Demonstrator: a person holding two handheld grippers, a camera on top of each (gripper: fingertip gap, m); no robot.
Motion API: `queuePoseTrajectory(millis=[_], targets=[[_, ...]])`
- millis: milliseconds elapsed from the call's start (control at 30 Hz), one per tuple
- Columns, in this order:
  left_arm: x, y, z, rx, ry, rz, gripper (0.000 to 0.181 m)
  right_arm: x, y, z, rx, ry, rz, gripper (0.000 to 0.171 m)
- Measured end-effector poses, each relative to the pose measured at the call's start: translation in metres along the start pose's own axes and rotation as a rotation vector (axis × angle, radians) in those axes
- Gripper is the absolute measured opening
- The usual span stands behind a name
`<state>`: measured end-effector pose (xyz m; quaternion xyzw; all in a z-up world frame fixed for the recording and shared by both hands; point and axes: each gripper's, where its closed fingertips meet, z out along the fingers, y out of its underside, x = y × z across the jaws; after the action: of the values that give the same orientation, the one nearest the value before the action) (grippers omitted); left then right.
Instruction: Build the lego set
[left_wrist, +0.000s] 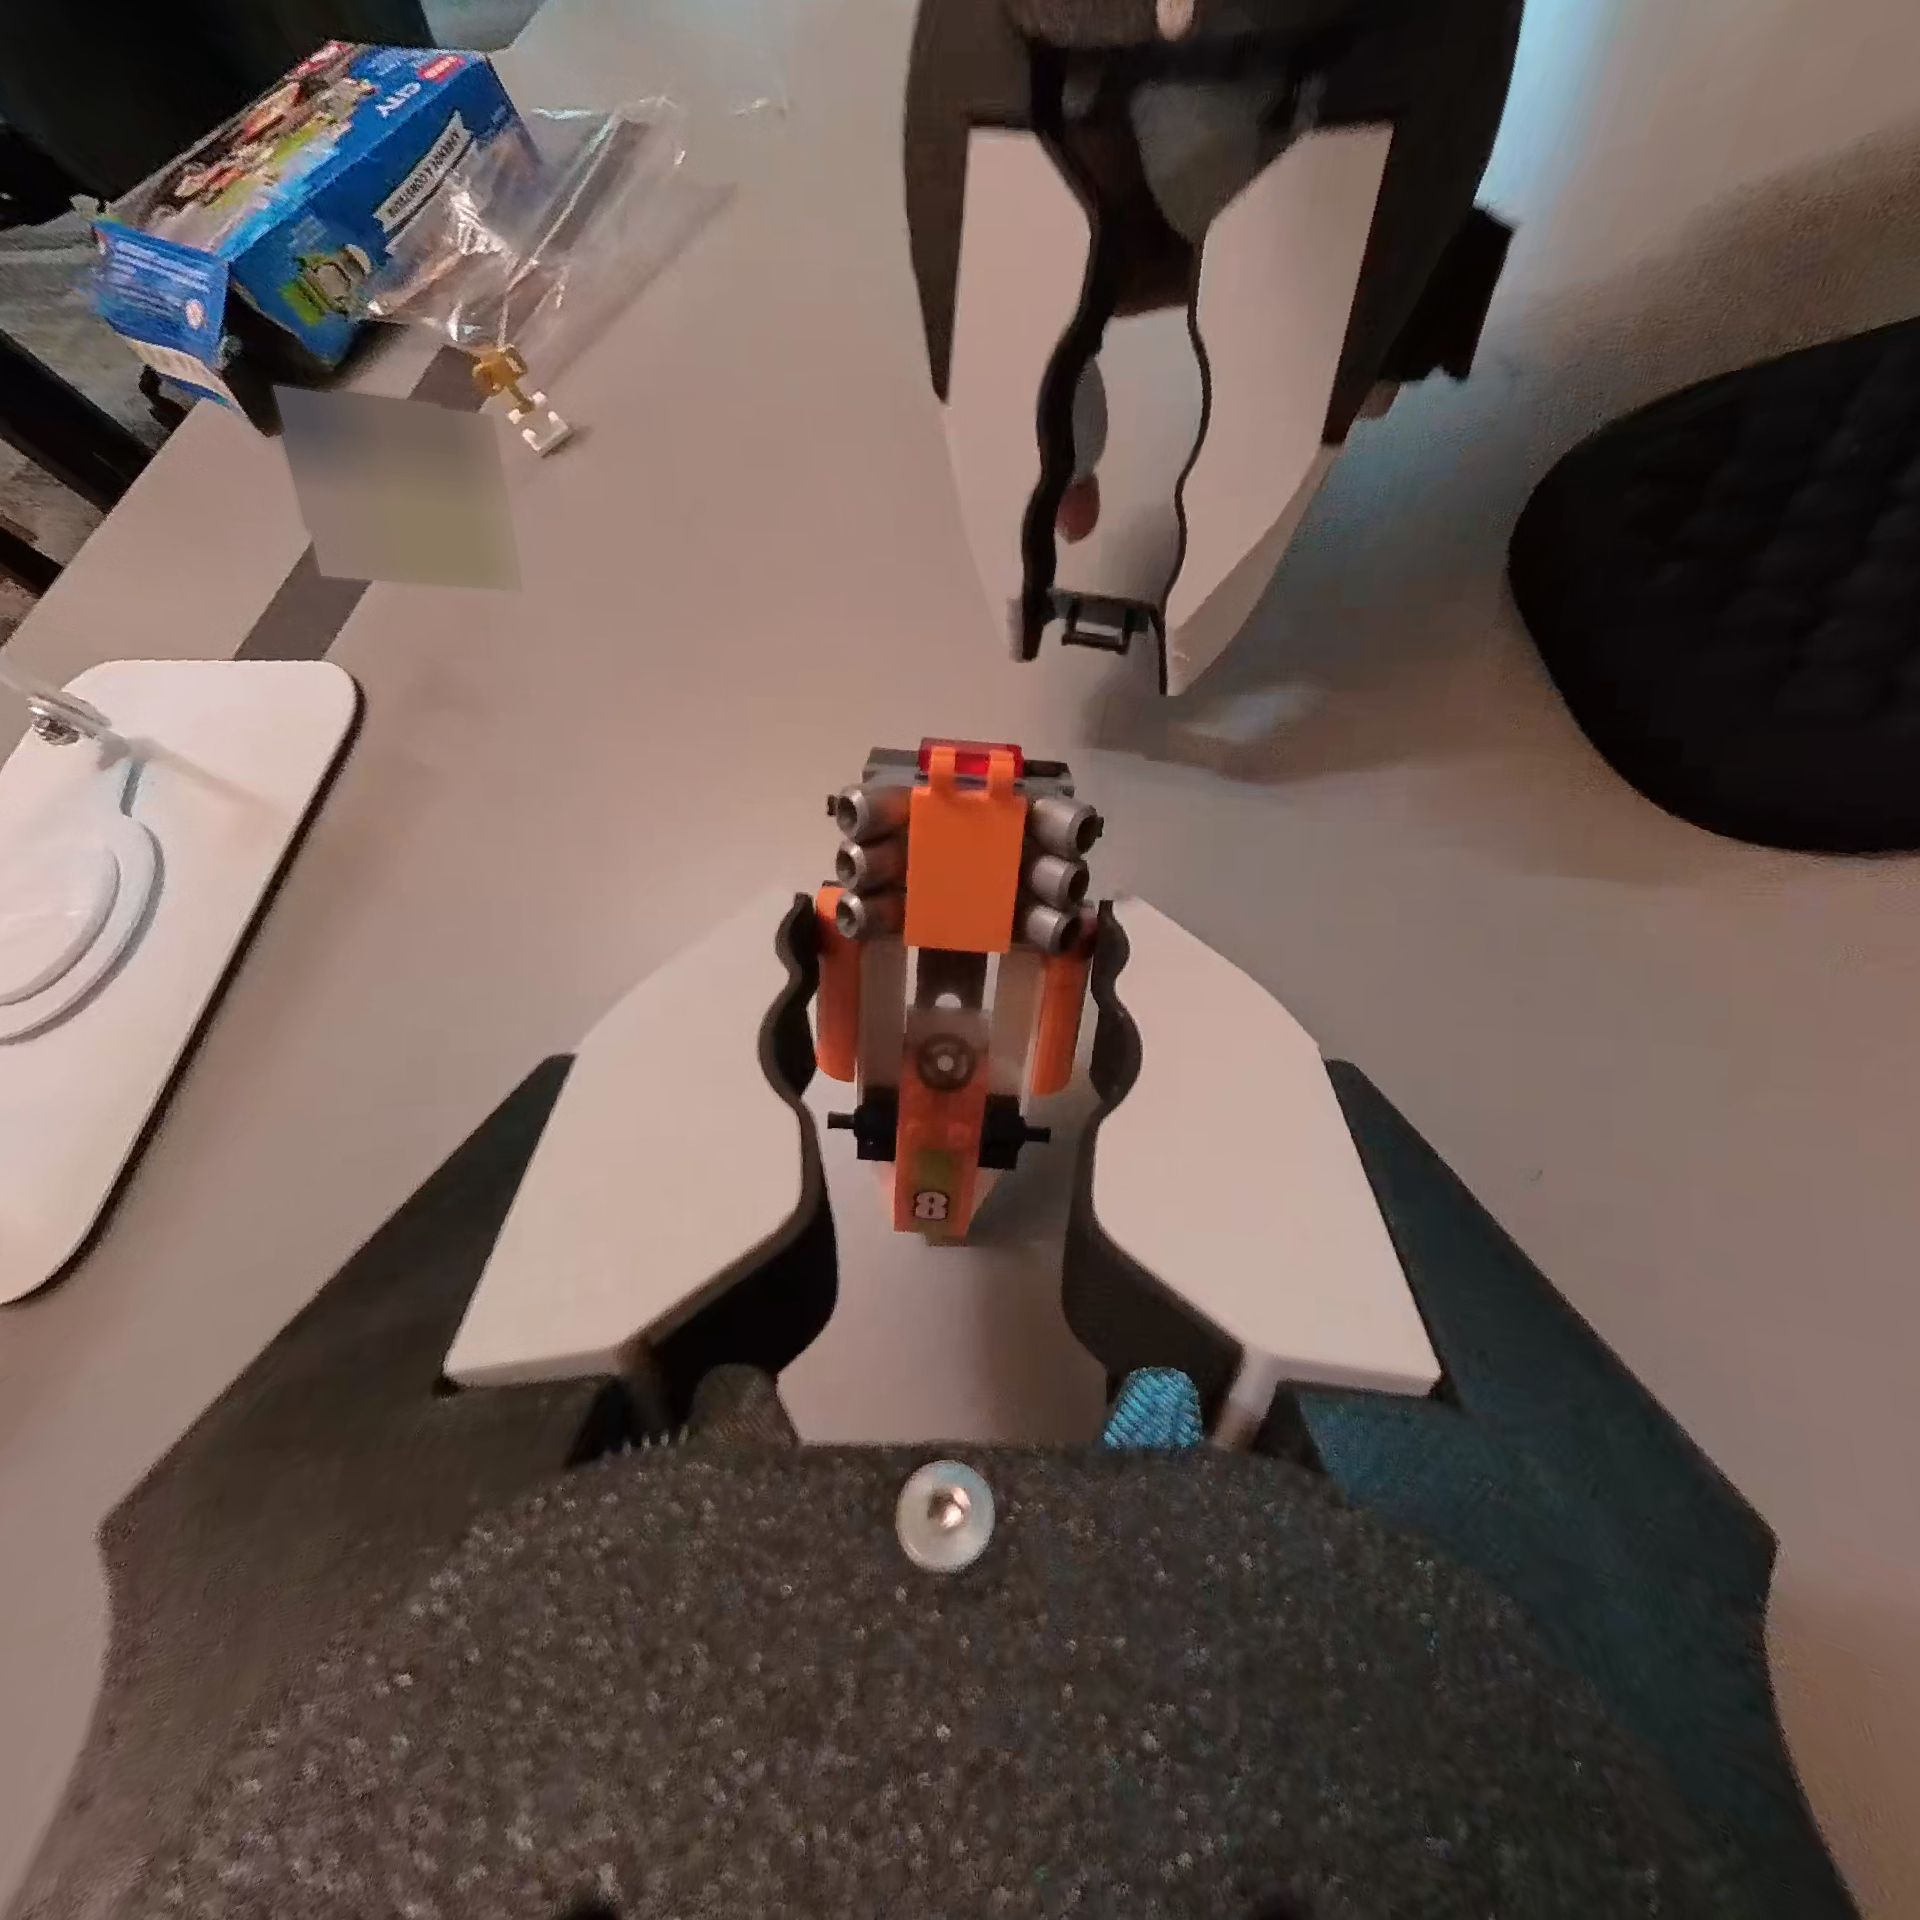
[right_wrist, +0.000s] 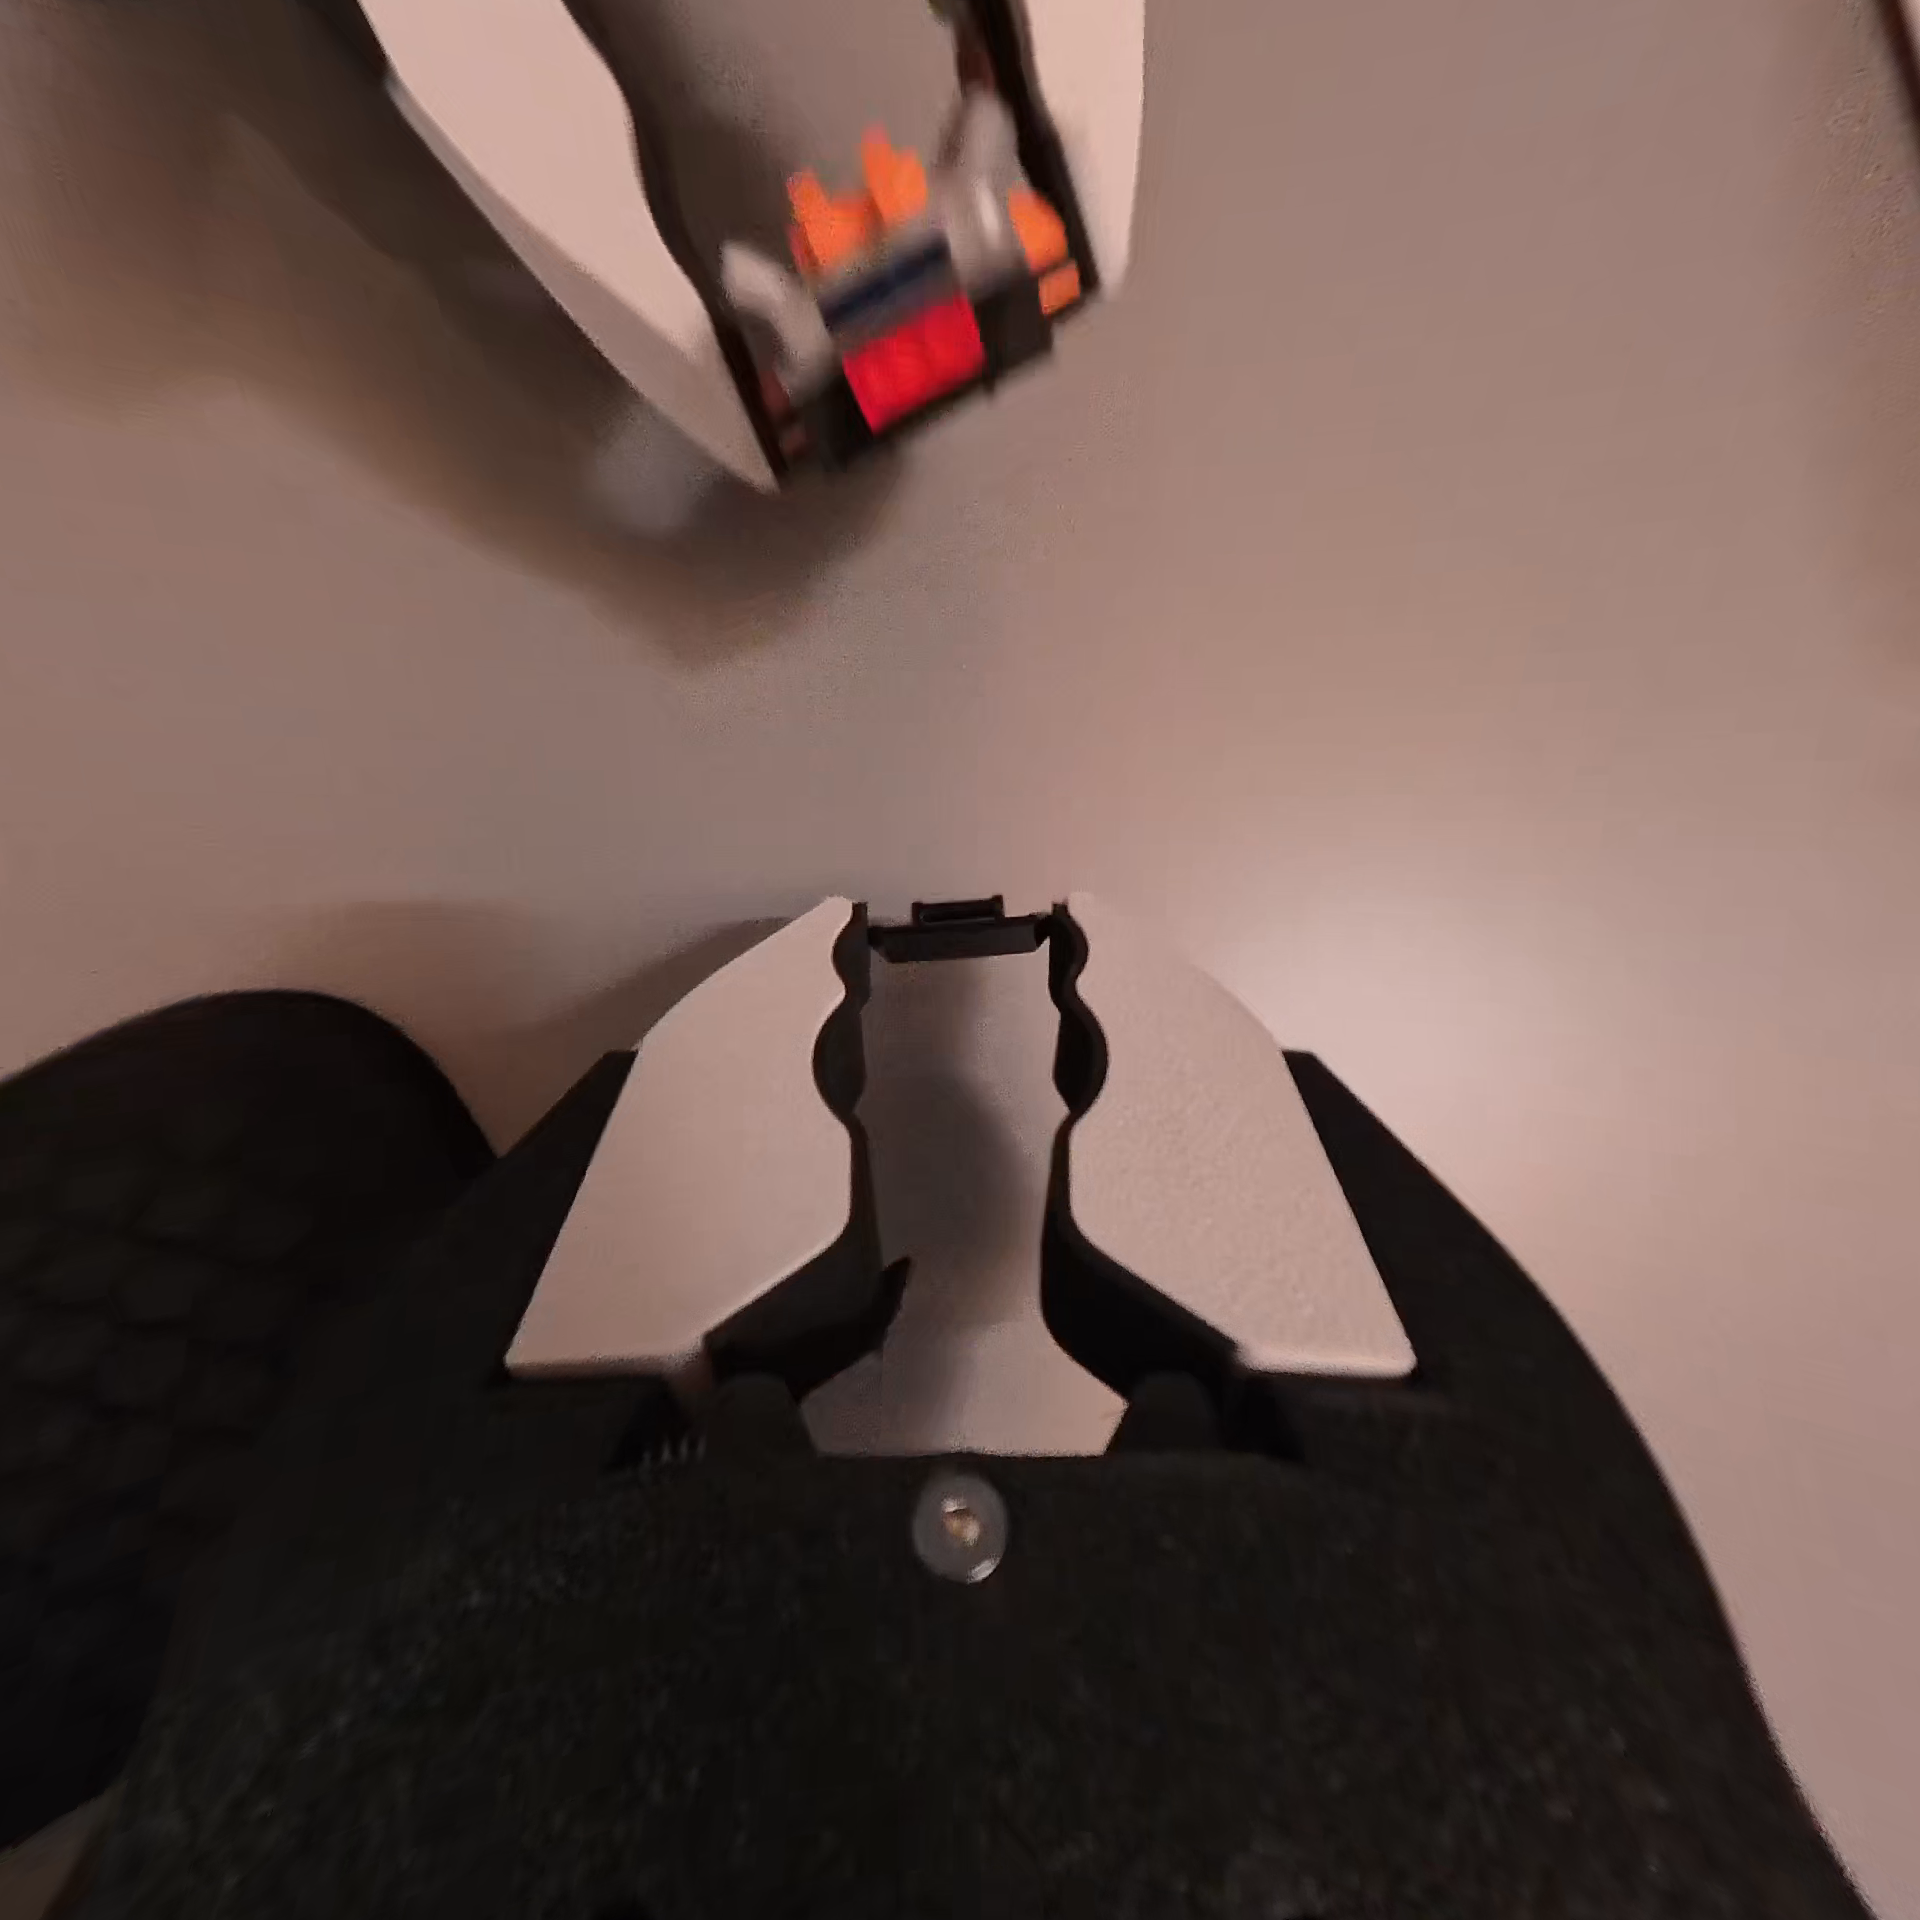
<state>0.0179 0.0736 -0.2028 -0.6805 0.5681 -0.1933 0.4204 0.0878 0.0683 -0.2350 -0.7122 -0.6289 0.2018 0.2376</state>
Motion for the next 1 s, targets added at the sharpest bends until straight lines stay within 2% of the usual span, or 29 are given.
queuePoseTrajectory(millis=[233, 333, 400, 500, 633, 767, 867, 1000], targets=[[-0.005, -0.004, -0.001, 0.021, -0.031, -0.005, 0.050, 0.007, 0.023, 0.014, -0.091, 0.061, -0.017, 0.034], [-0.009, -0.008, -0.004, 0.044, -0.067, 0.000, 0.050, 0.010, 0.017, 0.008, -0.071, 0.076, -0.001, 0.045], [-0.013, -0.012, -0.007, 0.065, -0.106, 0.017, 0.050, 0.009, -0.007, -0.006, 0.050, 0.060, 0.057, 0.051], [-0.022, -0.024, -0.015, 0.110, -0.192, 0.062, 0.051, 0.003, -0.064, -0.037, 0.316, -0.005, 0.189, 0.056], [-0.032, -0.042, -0.029, 0.160, -0.367, 0.181, 0.051, 0.004, -0.111, -0.050, 0.469, -0.012, 0.380, 0.061], [-0.034, -0.052, -0.039, 0.158, -0.509, 0.323, 0.051, 0.003, -0.132, -0.040, 0.517, -0.017, 0.464, 0.053], [-0.038, -0.051, -0.043, 0.147, -0.565, 0.368, 0.051, 0.000, -0.141, -0.036, 0.520, 0.001, 0.427, 0.031], [-0.039, -0.050, -0.045, 0.152, -0.579, 0.397, 0.051, 0.002, -0.142, -0.034, 0.493, 0.019, 0.394, 0.030]])
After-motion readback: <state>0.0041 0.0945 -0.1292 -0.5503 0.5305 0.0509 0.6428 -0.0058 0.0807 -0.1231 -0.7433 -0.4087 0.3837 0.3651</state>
